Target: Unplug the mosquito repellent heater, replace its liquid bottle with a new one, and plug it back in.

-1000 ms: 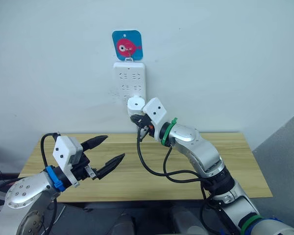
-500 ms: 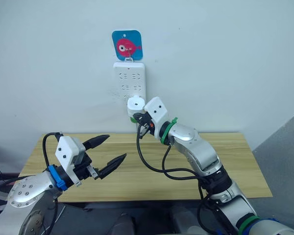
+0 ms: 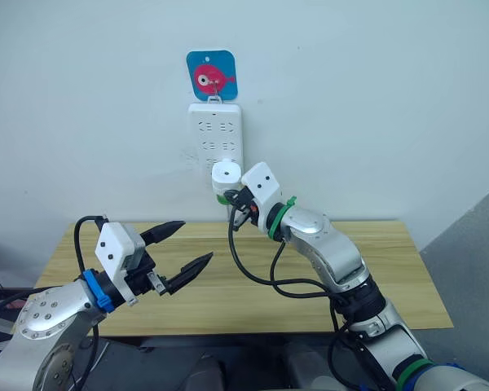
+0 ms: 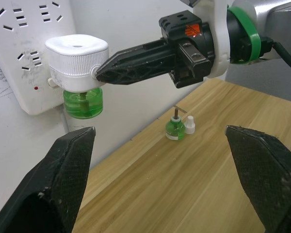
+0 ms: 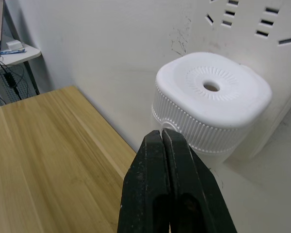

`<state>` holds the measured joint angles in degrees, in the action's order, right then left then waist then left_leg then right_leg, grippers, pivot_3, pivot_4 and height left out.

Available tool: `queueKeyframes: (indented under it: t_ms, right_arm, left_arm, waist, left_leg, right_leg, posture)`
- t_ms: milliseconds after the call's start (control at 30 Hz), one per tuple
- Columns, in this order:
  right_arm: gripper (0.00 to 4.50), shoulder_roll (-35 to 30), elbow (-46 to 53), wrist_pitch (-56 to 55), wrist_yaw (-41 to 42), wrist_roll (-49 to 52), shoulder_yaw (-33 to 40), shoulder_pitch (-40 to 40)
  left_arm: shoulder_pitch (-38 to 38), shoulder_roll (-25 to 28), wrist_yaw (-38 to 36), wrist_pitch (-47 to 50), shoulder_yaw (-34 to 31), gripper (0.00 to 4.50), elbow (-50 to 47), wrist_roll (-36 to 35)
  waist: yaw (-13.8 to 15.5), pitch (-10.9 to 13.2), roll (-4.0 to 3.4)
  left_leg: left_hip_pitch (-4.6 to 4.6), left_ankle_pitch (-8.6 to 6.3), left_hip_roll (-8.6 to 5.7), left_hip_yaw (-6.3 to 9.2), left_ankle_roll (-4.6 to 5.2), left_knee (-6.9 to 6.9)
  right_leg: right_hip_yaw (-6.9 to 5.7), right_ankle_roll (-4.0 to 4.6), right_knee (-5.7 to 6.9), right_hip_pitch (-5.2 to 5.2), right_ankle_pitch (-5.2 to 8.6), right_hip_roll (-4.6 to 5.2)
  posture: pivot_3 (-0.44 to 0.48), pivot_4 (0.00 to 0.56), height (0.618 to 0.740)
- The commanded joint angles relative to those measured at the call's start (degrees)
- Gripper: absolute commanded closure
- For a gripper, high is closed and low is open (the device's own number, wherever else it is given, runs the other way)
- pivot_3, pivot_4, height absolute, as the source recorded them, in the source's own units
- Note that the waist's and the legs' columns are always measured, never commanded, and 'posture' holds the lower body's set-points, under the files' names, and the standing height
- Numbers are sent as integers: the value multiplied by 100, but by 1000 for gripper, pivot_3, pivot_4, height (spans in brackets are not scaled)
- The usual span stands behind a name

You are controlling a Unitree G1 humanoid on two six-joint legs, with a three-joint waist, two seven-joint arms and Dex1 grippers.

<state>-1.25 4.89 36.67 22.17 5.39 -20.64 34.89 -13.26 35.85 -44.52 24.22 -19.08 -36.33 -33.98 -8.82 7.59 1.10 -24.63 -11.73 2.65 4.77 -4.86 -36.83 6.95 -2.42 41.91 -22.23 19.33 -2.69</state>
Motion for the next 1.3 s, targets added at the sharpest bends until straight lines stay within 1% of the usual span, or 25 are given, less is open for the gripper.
queueKeyframes:
  t_ms: [33,533,600,767,867,933,1067,1133,1200,1267,1300]
  right_arm:
    - [4457,36,35,-94,-190,-129,171,176]
    - [4457,223,-97,-57,-499,-8,573,232]
    - [4457,201,-77,-42,-438,14,579,221]
    - [4457,-56,323,253,116,309,411,97]
    - [4457,-373,703,315,460,406,237,-1]
    - [4457,-672,996,285,770,440,91,-58]
    - [4457,-1295,1616,334,1315,564,22,-245]
    - [4457,-1994,2042,337,1758,575,7,-441]
    - [4457,-2493,2230,293,1982,536,16,-573]
    - [4457,-2704,2264,248,2030,516,26,-621]
    - [4296,-2970,2288,209,2091,463,115,-742]
  left_arm:
    - [55,45,-20,-150,8,0,-31,3]
    - [32,38,-17,-244,87,0,20,19]
    - [36,28,-6,-252,99,0,26,30]
    - [68,19,9,-267,84,0,96,35]
    - [121,16,28,-254,71,0,156,16]
    - [152,39,11,-251,47,0,194,5]
    - [187,190,-124,-174,-80,0,300,-90]
    - [166,486,-457,-86,-243,0,511,-191]
    - [194,731,-636,25,-324,0,747,-242]
    - [218,864,-692,89,-332,0,885,-247]
    - [177,1023,-944,-121,-327,0,1086,-76]
  waist:
    - [0,0,0]
    - [0,-1,1]
    - [0,-1,1]
    - [0,-4,4]
    - [2,-5,5]
    - [-1,-7,5]
    - [-7,-15,9]
    - [3,-21,11]
    - [32,-48,15]
    - [39,-63,20]
    - [33,-65,21]
  left_leg:
    - [0,0,0,0,0,0]
    - [0,0,1,2,0,-3]
    - [0,1,0,1,0,-6]
    - [0,0,0,1,0,-7]
    - [-2,0,-1,1,0,-4]
    - [-2,0,-1,1,0,-2]
    - [-1,0,1,2,0,0]
    - [-2,0,0,2,0,0]
    - [-2,0,-1,2,0,0]
    - [-1,0,-3,0,0,0]
    - [1,0,-1,-3,0,0]
  right_leg:
    - [0,0,0,0,0,0]
    - [-1,0,3,0,0,0]
    - [0,0,3,1,0,0]
    - [0,0,3,2,0,0]
    - [-1,0,2,0,0,0]
    - [-1,0,1,-1,0,0]
    - [-2,0,2,-2,0,0]
    - [-3,0,2,-2,0,0]
    - [-5,1,-3,0,0,3]
    - [-5,2,-4,-1,2,4]
    - [-4,5,-4,-1,3,4]
  posture:
    - [-66,77,704]
    - [-68,69,704]
    - [-69,68,704]
    - [-70,61,704]
    - [-71,51,704]
    - [-71,46,704]
    - [-63,30,704]
    - [-55,21,704]
    - [-49,14,704]
    - [-49,14,704]
    - [-48,8,704]
